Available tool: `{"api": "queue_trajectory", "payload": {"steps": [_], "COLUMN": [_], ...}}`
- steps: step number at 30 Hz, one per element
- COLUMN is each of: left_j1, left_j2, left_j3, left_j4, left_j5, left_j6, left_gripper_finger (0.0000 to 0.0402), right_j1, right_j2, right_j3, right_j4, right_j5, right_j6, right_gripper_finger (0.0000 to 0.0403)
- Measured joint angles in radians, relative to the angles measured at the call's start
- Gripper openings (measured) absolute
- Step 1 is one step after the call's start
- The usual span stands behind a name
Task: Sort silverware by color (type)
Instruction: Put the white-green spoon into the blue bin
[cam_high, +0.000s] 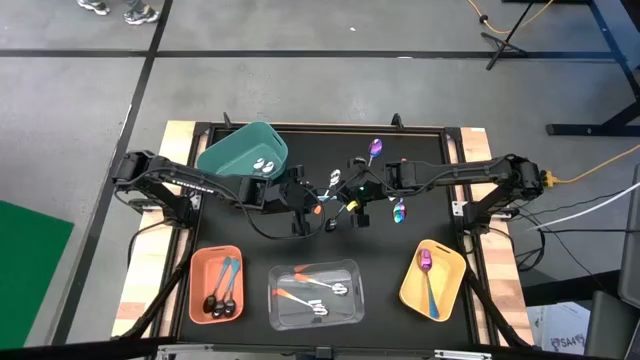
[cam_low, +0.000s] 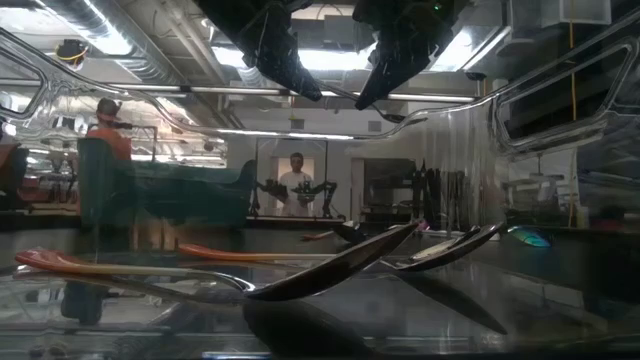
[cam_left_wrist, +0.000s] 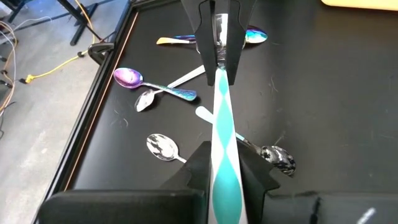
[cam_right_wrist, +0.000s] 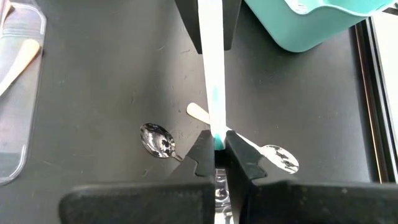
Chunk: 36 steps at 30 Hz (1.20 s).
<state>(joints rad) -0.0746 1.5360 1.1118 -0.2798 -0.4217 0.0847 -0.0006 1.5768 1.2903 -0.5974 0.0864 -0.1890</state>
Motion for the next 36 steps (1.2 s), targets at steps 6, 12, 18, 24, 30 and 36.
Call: {"api": "queue_trajectory", "payload": {"steps": [6,12,18,24,30,36], "left_j1": [0.000,0.000,0.001,0.001,0.012,0.044], "left_j2": [0.000,0.000,0.000,0.000,-0.008,-0.050], "left_j3": [0.000,0.000,0.000,0.000,0.000,0.000], "left_j4": [0.000,0.003,0.007,0.007,0.005,-0.009], "left_j5": [-0.002,-0.003,-0.010,-0.016,-0.016,-0.013], "left_j6": [0.000,-0.001,-0.002,-0.003,-0.004,-0.030], "left_gripper_finger": [0.0035,0.0035,0.0035,0.0036,0.0036,0.0036], "right_j1": [0.000,0.000,0.000,0.000,0.000,0.000], "right_j2": [0.000,0.000,0.000,-0.009,-0.083,-0.185], "right_j3": [0.000,0.000,0.000,0.000,0.000,0.002], "right_j4": [0.001,0.003,0.010,0.004,-0.008,-0.060], "right_j5": [0.001,0.000,0.000,0.027,0.042,0.165], "right_j6": [0.001,0.002,0.003,-0.037,-0.080,-0.116], "right_gripper_finger": [0.0003,0.0024,0.0084,0.0114,0.0117,0.0117]}}
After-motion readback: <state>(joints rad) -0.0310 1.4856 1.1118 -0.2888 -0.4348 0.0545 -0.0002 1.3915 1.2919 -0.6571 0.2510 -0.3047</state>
